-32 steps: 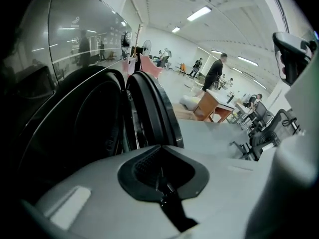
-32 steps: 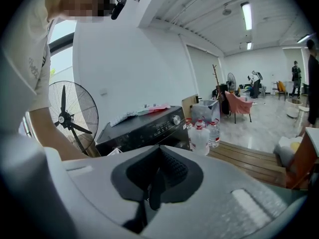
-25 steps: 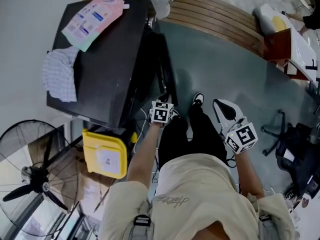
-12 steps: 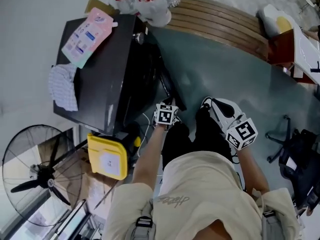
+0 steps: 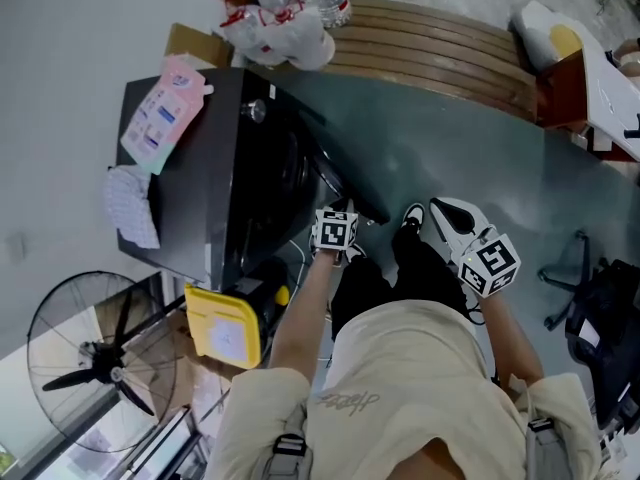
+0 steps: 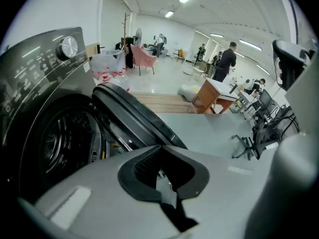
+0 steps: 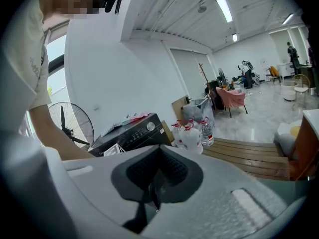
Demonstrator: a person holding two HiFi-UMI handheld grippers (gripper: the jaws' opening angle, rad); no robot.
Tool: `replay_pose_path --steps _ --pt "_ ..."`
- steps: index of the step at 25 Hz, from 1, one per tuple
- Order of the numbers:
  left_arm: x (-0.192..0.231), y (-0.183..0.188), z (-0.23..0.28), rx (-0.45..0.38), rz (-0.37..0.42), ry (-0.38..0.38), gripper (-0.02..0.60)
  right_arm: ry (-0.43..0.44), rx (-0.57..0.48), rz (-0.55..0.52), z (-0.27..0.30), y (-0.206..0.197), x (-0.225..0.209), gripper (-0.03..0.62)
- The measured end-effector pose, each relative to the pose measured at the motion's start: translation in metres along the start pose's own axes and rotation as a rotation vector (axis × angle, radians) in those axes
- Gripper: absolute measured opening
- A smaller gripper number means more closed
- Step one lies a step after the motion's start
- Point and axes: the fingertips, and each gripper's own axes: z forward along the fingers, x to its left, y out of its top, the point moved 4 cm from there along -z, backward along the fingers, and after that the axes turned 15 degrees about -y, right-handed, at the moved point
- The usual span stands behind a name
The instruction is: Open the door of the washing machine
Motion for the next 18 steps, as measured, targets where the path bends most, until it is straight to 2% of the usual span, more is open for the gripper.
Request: replay_pose_path --steps 7,14,18 --pt "-0.013 0.034 0.017 0.032 0.038 0.008 0.012 -0.007 -0.008 0.044 0.005 0.006 -0.038 0.002" --pt "-0.02 0.059 0.029 0.018 -0.009 -0.003 0.014 -0.021 -0.007 0.083 0.009 0.012 -0.069 0.002" --pt "-0.023 0.073 0.035 0.021 0.006 -0.018 0.015 -0.036 -0.007 0.105 0.014 0.018 -0.081 0.002"
